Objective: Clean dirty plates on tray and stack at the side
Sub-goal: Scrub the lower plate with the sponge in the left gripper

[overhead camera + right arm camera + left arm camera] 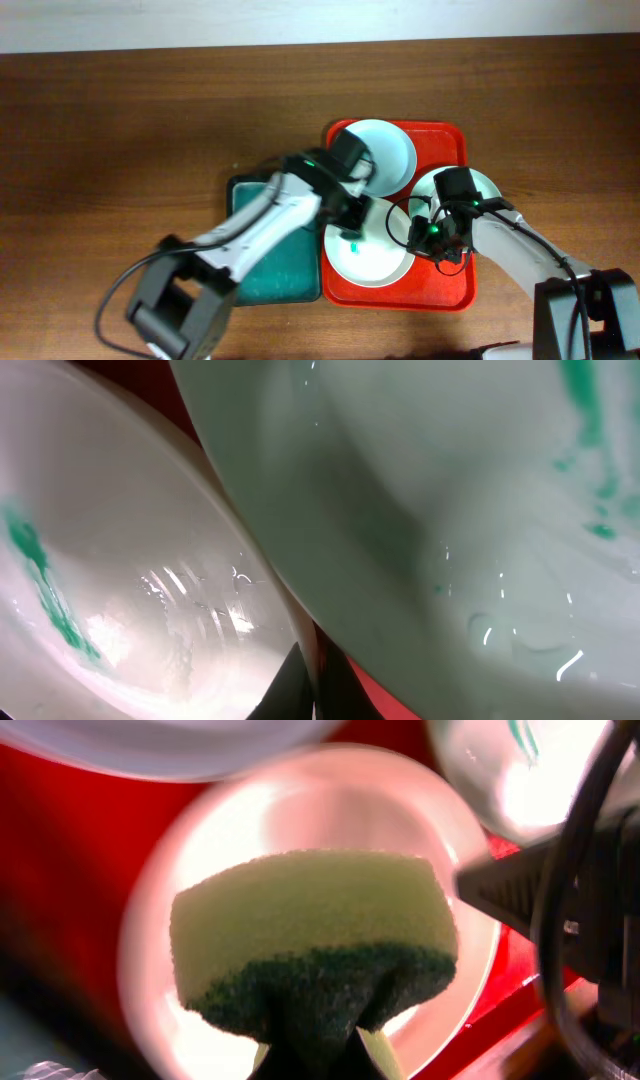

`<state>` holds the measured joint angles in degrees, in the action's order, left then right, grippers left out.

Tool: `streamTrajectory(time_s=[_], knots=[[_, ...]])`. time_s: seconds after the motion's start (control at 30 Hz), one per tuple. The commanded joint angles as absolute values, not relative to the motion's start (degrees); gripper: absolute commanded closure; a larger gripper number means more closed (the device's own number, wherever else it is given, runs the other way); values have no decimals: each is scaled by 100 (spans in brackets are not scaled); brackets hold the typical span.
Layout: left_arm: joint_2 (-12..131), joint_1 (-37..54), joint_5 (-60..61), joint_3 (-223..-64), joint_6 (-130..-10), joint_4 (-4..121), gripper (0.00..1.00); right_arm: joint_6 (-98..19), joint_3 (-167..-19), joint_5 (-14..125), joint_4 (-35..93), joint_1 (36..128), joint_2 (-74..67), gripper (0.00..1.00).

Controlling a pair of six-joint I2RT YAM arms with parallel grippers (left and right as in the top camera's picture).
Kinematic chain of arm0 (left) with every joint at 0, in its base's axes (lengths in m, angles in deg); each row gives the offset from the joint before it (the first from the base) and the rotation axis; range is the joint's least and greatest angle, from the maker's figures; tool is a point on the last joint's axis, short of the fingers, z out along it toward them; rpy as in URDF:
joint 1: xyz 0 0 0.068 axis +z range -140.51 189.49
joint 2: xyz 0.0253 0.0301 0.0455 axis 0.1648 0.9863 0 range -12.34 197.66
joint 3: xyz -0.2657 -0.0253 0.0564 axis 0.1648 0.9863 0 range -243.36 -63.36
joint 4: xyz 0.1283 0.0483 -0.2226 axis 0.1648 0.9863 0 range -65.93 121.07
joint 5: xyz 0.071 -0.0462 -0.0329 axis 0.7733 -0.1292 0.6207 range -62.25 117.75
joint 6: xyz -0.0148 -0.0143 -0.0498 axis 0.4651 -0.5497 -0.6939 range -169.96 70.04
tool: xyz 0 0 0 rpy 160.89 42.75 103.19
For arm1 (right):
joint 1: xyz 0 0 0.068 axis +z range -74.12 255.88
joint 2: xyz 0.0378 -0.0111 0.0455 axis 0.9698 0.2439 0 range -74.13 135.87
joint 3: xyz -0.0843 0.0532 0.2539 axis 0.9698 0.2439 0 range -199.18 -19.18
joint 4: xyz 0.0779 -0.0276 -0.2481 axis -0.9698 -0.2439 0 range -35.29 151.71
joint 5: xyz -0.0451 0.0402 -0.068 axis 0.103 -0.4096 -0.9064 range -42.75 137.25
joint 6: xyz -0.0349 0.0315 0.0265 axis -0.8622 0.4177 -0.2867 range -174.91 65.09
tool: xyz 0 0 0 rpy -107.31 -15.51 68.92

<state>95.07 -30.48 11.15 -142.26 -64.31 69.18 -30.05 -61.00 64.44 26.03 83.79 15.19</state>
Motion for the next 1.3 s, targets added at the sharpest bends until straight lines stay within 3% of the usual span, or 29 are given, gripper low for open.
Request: streamTrajectory(time_s=[0.0, 0.1, 0.27, 0.37, 0.43, 0.57, 0.67, 1.0, 1.07, 1.13, 1.27], knots=[[10213, -3509, 846, -14237, -7035, 6485, 100, -2913, -5969, 5875, 2550, 8298, 1694, 96], [10688, -3496, 658, -14237, -7035, 6218, 100, -2913, -5969, 5878, 2541, 8298, 1694, 96], [10873, -3194, 3267, -14250, -7035, 6795, 100, -2913, -5969, 5875, 2465, 8298, 1694, 96], [10873, -3065, 3455, -14256, -7037, 7079, 100, -2913, -5969, 5875, 2463, 8298, 1694, 96], [10873, -3043, 2728, -14261, -7218, 7178, 100, -2913, -5969, 5875, 2465, 8298, 1694, 96], [10889, -3210, -160, -14259, -7480, 5849, 100, -2913, -5969, 5873, 2465, 8298, 1694, 96], [10895, -3413, -241, -14259, -7476, 5696, 100, -2913, -5969, 5875, 2463, 8298, 1694, 96], [10895, -3074, 4019, -14610, -7474, 7779, 100, -2913, -5969, 5878, 2399, 8298, 1694, 96], [10895, -3078, 3895, -14796, -7476, 7895, 100, -2913, -5969, 5878, 2399, 8298, 1694, 96], [10893, -3083, 3016, -15268, -7220, 8268, 100, -2913, -5969, 5878, 2397, 8298, 1694, 96], [10451, -2901, 2155, -17163, -6827, 9938, 100, -2915, -5969, 5875, 2297, 8298, 1694, 96]])
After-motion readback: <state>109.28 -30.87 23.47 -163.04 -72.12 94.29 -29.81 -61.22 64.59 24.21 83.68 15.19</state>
